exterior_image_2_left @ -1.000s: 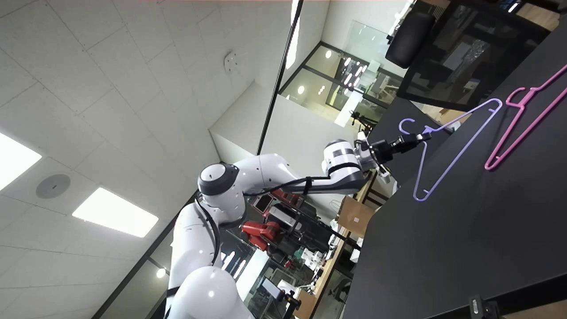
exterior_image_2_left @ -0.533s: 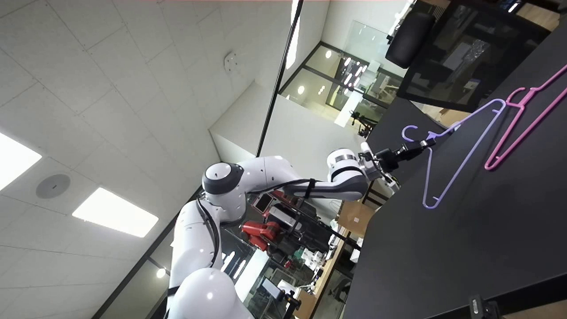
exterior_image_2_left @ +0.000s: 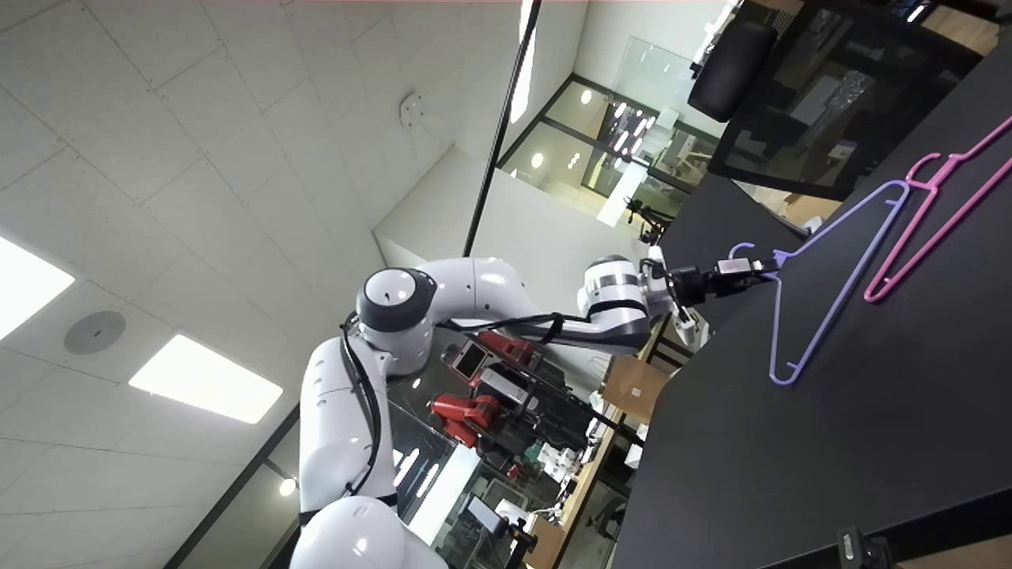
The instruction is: Unhang the hanger from the rail
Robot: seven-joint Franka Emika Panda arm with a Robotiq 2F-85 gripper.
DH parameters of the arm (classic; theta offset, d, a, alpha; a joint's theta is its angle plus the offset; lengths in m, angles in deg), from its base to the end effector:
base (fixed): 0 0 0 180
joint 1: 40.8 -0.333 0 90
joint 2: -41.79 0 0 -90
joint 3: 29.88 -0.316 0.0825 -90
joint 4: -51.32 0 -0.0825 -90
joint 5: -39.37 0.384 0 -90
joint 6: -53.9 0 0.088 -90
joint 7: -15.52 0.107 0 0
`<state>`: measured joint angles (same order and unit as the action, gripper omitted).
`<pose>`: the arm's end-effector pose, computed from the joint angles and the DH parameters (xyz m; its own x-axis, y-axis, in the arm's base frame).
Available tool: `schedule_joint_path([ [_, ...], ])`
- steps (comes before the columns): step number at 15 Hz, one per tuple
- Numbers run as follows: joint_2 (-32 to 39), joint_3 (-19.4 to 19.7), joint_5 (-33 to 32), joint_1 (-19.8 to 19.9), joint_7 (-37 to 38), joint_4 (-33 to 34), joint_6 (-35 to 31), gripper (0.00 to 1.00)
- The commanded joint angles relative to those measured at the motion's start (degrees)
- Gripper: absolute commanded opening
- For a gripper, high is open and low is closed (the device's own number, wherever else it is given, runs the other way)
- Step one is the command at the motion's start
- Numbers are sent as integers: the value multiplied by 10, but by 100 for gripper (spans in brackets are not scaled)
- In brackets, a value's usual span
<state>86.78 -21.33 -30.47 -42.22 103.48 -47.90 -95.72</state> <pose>0.6582 -0.0543 0.1310 0.7537 -0.3188 0.5747 -0.5733 -0.7464 0.3379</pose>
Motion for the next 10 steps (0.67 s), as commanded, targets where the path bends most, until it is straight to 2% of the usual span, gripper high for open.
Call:
schedule_joint_path([
  [1,-61,-59,80,77,-155,-36,-75,87],
  [3,-83,-115,130,136,-251,-56,-106,98],
  [6,-92,-226,215,234,-399,-81,-107,100],
  [8,-84,-308,276,302,-499,-90,-85,100],
  [9,-91,-164,331,173,-488,-76,-128,100],
  [10,-94,-170,374,178,-528,-82,-130,100],
])
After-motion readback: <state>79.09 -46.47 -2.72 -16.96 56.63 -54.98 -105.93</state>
